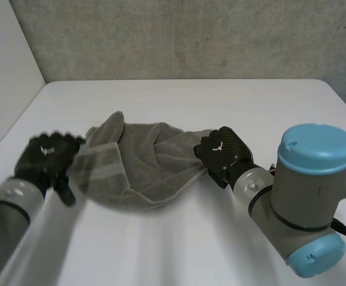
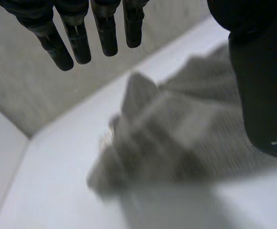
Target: Fold the towel.
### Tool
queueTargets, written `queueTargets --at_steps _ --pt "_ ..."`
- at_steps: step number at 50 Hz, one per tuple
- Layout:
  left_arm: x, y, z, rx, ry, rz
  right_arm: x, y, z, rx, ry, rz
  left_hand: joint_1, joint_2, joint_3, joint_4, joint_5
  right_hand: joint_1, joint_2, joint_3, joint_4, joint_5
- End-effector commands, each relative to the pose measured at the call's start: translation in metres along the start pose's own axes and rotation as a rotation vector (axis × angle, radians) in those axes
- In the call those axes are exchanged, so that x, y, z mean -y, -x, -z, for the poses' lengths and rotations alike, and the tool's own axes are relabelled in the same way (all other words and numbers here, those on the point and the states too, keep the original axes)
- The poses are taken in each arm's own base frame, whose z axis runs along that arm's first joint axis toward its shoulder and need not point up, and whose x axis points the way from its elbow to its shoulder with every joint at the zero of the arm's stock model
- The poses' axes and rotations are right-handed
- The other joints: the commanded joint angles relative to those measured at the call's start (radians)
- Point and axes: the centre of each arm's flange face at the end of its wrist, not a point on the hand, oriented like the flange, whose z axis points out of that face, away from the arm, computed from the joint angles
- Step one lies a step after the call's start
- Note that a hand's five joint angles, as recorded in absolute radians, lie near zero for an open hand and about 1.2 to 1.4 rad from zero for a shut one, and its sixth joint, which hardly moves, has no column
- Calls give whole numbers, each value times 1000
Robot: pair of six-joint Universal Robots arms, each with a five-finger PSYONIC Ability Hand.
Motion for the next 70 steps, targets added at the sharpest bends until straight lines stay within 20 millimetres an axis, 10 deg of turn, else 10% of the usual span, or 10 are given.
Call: queueTargets --at_steps 1,15,28,33,39,54,62,68,70 --pt "32 2 -31 -77 -180 28 -8 10 1 1 -13 4 -68 -59 -50 -65 -201 81 87 71 60 59" --pt "11 -18 -136 -236 10 -118 -16 15 1 13 3 2 61 70 79 64 -72 81 87 71 60 59" --pt "-17 -29 -173 -338 211 -153 -22 21 -1 23 9 5 81 90 100 85 -51 81 87 71 60 59" --pt "-20 -31 -173 -345 221 -179 -26 22 -3 24 18 6 216 225 234 219 83 81 87 71 60 59" --pt "-3 -37 -165 -340 191 -197 -27 20 -6 17 19 9 929 937 947 932 796 81 87 71 60 59" --pt "50 -7 -102 -208 145 -127 -23 9 -7 -6 13 10 1118 1126 1136 1121 985 81 87 71 60 59" --pt "23 -5 -57 -202 199 -112 3 -20 13 29 63 93 1118 1126 1136 1121 985 81 87 71 60 59" --pt "53 24 -56 -67 -8 -121 33 -51 2 -8 -52 134 1118 1126 1136 1121 985 81 87 71 60 59" --pt "70 31 -64 -25 -106 -126 73 -82 -14 -149 -232 119 1118 1126 1136 1121 985 81 87 71 60 59"
